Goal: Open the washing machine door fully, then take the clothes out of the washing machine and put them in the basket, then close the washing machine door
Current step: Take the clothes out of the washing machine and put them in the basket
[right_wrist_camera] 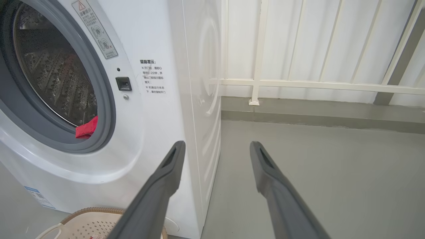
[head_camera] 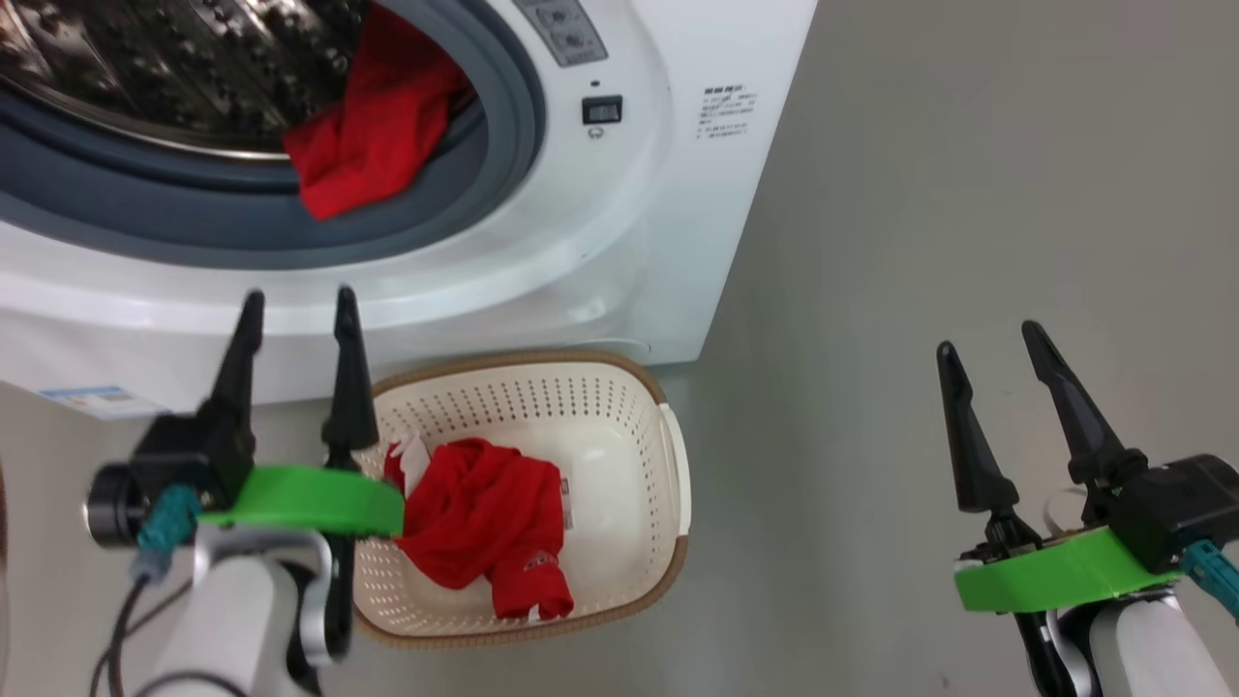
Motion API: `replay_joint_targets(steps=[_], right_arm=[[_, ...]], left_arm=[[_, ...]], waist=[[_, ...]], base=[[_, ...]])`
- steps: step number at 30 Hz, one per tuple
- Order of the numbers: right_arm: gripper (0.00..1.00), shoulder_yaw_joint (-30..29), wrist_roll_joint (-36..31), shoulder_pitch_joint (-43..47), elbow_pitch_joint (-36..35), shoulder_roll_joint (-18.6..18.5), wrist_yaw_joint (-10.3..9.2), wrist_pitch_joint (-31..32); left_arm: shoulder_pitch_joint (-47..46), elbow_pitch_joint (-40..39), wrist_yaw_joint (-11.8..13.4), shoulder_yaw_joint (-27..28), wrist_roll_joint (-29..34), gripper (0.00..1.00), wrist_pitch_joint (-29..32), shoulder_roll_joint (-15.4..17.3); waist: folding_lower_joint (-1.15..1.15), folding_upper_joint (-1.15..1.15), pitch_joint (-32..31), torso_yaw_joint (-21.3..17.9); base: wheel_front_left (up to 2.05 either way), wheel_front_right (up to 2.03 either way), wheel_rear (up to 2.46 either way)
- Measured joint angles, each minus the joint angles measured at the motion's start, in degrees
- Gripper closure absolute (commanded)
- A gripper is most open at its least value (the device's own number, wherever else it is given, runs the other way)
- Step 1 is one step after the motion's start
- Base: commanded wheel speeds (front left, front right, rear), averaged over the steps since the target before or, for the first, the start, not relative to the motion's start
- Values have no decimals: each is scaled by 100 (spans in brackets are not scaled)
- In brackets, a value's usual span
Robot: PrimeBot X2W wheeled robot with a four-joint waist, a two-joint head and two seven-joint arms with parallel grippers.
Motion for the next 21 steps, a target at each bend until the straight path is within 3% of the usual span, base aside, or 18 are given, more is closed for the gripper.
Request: replay_joint_targets(steps=[7,15,21], right_arm=[[0,73,0,-268,-44,-3,0,0],[0,120,0,-442,-108,-7,0,-1],[0,181,-16,-641,-131,-10,0,-1]], left_arm=[[-967,441,-129,5,69,0,-15,0],[-2056,1281,-438,43,-54,0,-24,-31],[-2917,1994,-679,88,-298,0,344,-21]], waist=[[0,0,435,-24],[0,0,907,-54],[0,0,1232,-82]], base=[[0,0,0],[0,0,0],[0,0,0]])
